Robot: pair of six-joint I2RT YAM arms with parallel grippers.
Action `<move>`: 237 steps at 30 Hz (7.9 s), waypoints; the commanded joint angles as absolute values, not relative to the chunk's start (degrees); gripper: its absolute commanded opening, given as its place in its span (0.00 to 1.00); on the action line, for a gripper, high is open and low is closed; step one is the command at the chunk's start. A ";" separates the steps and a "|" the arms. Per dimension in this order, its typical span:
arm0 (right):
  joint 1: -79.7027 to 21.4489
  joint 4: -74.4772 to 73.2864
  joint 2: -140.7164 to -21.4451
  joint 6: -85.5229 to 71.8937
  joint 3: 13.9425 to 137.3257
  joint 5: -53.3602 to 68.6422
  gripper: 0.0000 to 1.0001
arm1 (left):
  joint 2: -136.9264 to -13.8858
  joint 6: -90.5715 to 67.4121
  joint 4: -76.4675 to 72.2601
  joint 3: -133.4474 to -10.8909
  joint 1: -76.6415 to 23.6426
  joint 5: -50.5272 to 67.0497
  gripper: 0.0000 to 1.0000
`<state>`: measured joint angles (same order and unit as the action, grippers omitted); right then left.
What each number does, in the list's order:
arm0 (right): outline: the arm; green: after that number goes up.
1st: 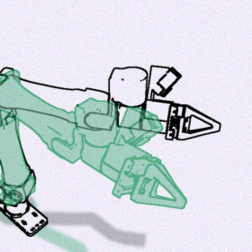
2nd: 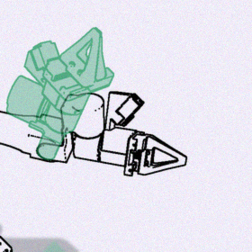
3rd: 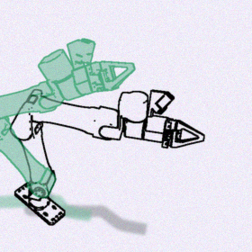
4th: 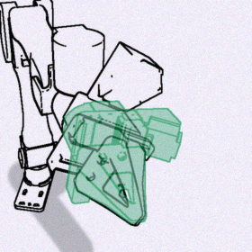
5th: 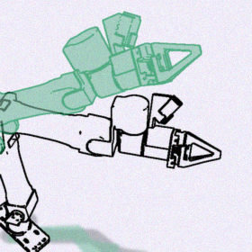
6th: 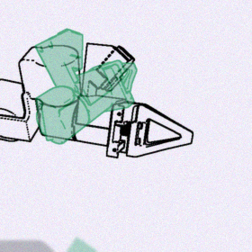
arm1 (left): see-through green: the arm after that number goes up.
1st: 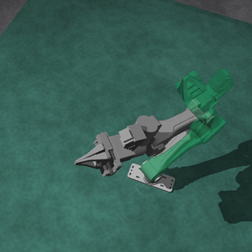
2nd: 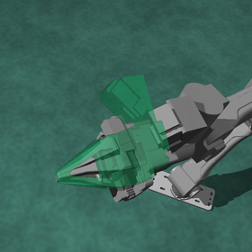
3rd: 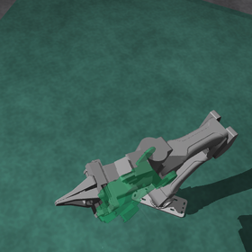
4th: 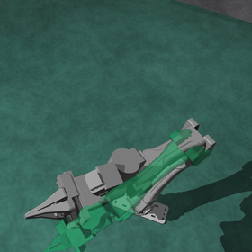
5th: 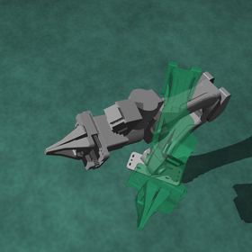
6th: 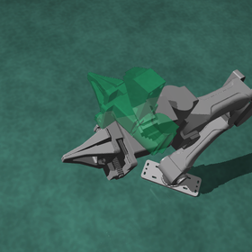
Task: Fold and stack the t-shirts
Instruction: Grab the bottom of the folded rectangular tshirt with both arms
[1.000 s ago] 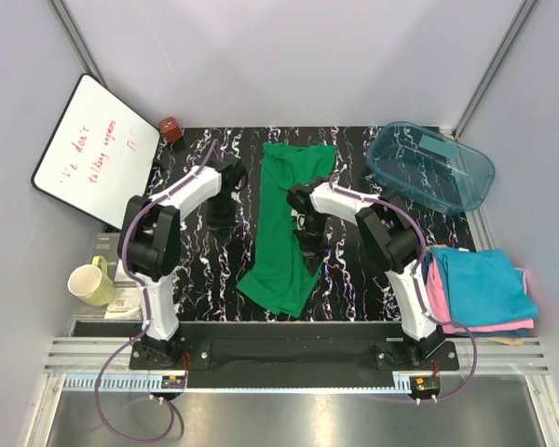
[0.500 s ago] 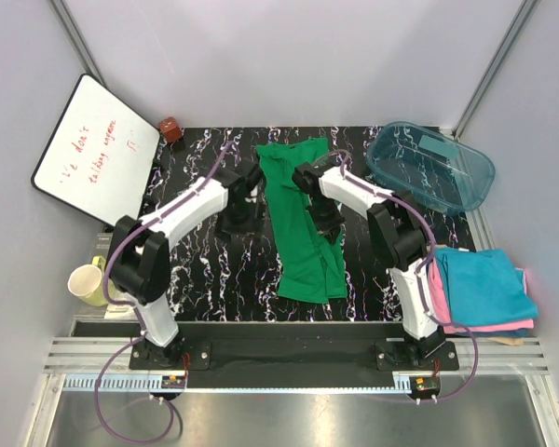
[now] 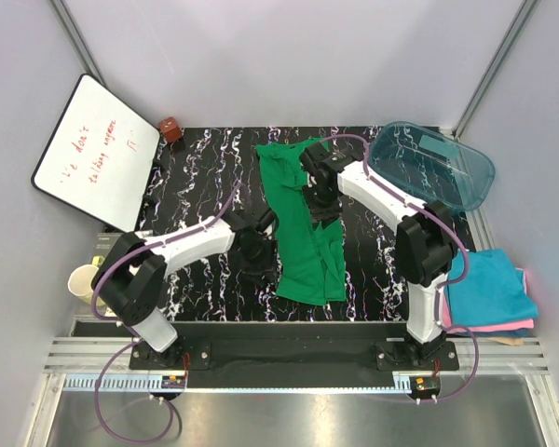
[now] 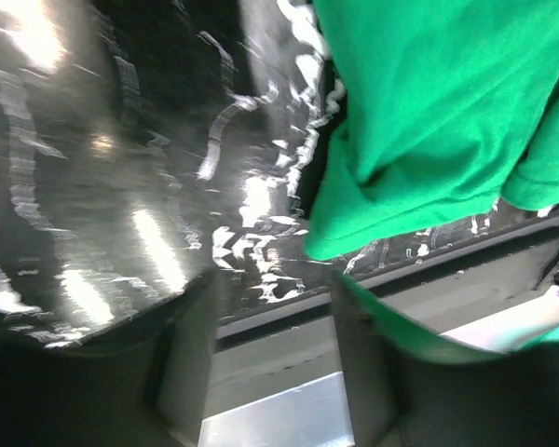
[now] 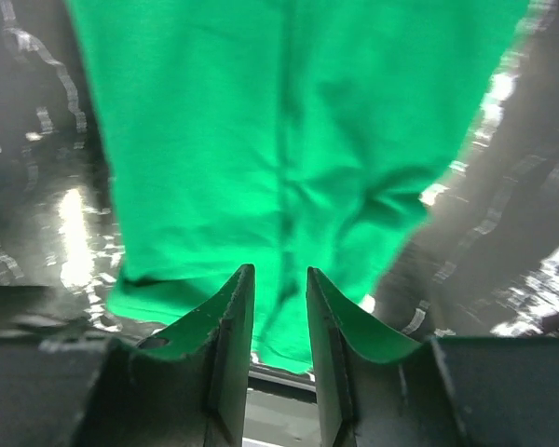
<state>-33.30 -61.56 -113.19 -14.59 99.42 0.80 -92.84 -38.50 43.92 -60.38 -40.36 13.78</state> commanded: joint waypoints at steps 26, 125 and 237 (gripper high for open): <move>-34.72 -50.09 -134.38 -14.94 111.26 20.31 0.03 | -101.69 -50.10 36.20 -57.83 -50.19 10.55 0.00; -9.32 -55.63 -115.22 -14.85 104.24 13.62 0.25 | -125.96 -37.44 60.03 -107.50 -62.05 -7.29 0.00; -30.67 -19.51 -98.24 -46.06 47.27 33.12 0.39 | -93.51 -42.28 30.85 -52.47 -36.74 12.75 0.43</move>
